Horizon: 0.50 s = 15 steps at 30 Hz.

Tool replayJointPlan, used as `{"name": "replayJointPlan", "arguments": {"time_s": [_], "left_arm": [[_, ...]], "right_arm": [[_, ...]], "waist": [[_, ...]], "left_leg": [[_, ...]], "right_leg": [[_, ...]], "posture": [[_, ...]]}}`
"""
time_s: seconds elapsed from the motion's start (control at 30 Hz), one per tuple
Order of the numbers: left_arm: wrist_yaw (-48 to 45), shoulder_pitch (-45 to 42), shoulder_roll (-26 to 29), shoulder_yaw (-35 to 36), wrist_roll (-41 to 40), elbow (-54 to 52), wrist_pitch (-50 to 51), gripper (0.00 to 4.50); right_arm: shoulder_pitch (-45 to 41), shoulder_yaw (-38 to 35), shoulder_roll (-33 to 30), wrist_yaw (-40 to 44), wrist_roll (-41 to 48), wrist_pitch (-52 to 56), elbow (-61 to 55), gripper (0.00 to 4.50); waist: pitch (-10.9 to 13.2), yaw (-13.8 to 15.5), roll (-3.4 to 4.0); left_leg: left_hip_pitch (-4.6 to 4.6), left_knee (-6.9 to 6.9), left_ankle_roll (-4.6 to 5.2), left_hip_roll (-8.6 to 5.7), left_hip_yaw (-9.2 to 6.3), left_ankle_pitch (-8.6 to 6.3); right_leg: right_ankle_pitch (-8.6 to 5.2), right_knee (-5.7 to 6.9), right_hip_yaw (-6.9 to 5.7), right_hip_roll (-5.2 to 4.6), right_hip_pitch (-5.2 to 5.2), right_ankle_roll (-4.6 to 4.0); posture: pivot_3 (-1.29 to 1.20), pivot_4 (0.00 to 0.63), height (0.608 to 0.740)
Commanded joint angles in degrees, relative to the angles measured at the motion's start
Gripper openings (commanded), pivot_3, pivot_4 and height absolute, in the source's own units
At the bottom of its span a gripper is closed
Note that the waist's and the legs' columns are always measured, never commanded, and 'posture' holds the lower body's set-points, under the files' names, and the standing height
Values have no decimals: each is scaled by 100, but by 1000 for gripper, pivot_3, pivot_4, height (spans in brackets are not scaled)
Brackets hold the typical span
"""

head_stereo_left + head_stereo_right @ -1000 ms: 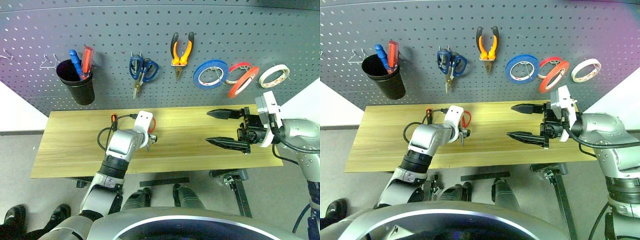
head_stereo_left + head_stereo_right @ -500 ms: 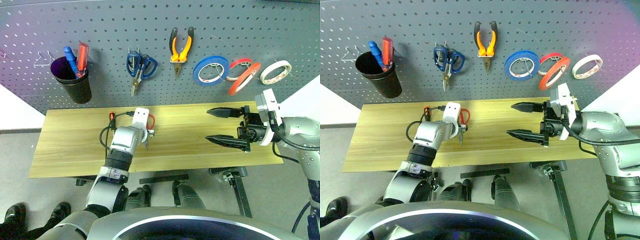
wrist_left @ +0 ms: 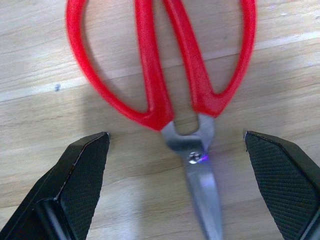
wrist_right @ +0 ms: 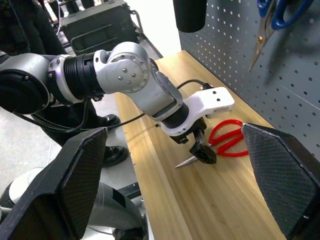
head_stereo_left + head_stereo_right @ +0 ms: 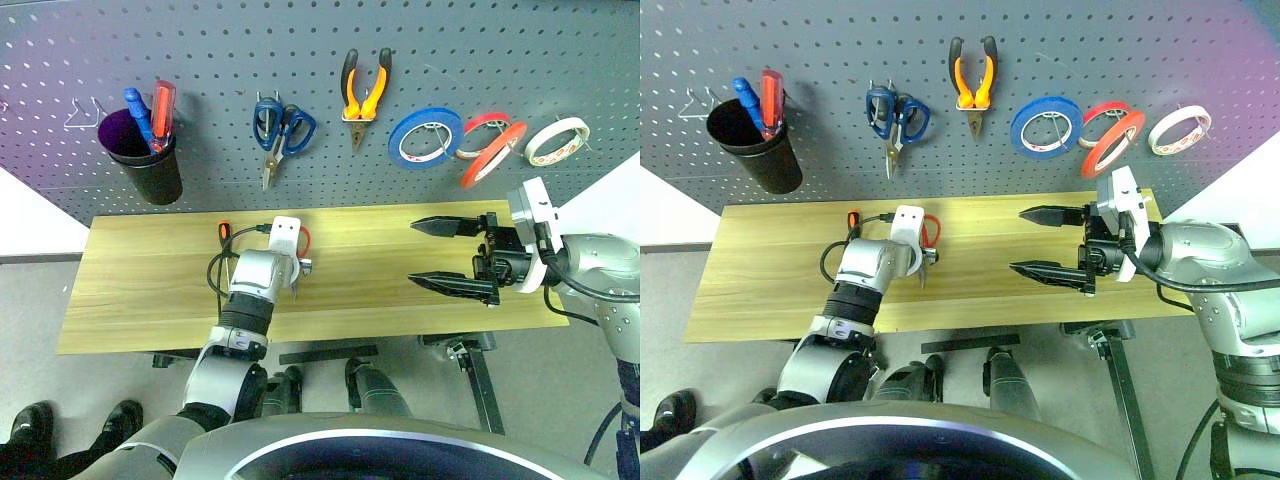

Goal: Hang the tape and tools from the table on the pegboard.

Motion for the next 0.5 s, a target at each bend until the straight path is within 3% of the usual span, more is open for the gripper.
{"name": "replayJointPlan", "arguments": {"time_s": [0.03, 0.17, 0.2, 0.3, 0.5], "left_arm": [[49, -40, -139, 94, -44, 163, 146, 4500], [180, -36, -217, 300, -68, 234, 241, 4500], [249, -30, -260, 444, -108, 277, 277, 4320], [310, -18, -300, 583, -123, 341, 323, 3592], [616, -24, -443, 945, -128, 370, 592, 1653]], "right_arm": [[22, -218, -86, -41, 103, 10, -181, 4488], [60, -234, -103, -51, 70, -17, -176, 4488], [62, -236, -107, -52, 68, -19, -175, 4498], [43, -243, -115, -81, 57, -26, -171, 4500], [59, -315, -180, -105, 55, -12, -151, 4500]], "waist": [[1, -1, 0], [2, -5, 0], [2, -6, 0], [2, -9, 0], [2, -1, 0]], "left_leg": [[0, 0, 0, 0, 0, 0], [0, 0, 0, 0, 0, 0], [0, 0, 0, 0, 0, 0], [3, 0, 0, 0, 1, 0], [4, 1, 0, 0, 1, 0]], "right_leg": [[0, 0, 0, 0, 0, 0], [0, 0, 0, 0, 0, 0], [0, 0, 0, 0, 0, 0], [0, 1, 0, 0, 2, 0], [0, -1, 0, 0, 6, 1]], "posture": [[-306, 366, 740], [-309, 367, 740], [-310, 367, 740], [-313, 367, 740], [-317, 368, 740]]}}
